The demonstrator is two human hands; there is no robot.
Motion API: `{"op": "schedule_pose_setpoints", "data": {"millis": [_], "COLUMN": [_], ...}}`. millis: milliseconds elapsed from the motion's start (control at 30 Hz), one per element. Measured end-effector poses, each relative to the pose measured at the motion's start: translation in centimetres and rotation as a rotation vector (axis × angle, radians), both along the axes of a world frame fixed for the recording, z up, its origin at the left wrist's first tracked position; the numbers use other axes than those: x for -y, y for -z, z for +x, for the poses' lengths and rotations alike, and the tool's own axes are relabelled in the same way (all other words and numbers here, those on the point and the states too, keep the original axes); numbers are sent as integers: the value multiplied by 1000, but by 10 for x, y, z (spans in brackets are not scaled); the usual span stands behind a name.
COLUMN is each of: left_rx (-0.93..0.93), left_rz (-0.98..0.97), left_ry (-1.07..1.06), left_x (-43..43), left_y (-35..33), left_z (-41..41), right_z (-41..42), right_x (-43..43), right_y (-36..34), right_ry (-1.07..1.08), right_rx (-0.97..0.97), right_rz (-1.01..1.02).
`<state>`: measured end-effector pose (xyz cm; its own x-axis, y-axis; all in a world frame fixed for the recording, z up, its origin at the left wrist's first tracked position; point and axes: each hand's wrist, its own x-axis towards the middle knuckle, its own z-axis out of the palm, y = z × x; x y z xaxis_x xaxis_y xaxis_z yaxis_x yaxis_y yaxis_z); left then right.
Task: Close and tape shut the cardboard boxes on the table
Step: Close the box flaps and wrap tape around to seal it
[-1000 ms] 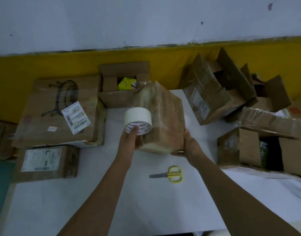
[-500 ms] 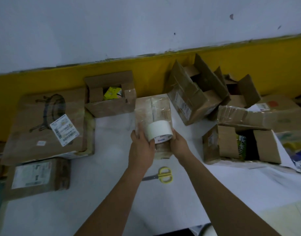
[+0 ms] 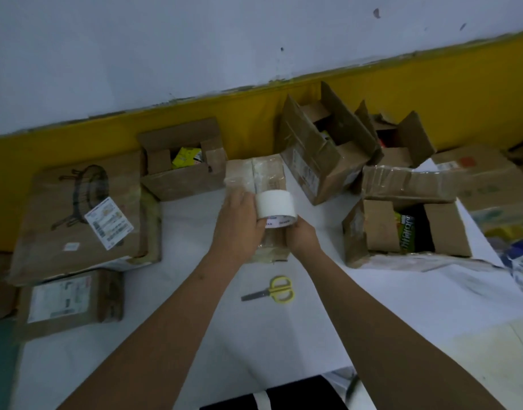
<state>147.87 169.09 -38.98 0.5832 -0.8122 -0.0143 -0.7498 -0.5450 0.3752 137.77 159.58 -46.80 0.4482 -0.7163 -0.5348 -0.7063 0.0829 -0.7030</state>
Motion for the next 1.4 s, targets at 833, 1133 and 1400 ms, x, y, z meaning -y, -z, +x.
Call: {"op": "schedule_pose_setpoints", "data": {"millis": [833, 1133, 1400], "left_rx": [-21, -280, -369], "left_rz": [51, 162, 371], "left_ry": [78, 114, 167], "left_x": [-49, -36, -14], "left_y": [-13, -22, -38], "left_z": [55, 70, 94], "right_z": [-30, -89, -104], "right_x": [-22, -80, -77], "right_y": [-7, 71, 43], "right_ry": [151, -732, -670], "right_rx": [-61, -289, -266], "right_rz": [-437, -459, -168]}}
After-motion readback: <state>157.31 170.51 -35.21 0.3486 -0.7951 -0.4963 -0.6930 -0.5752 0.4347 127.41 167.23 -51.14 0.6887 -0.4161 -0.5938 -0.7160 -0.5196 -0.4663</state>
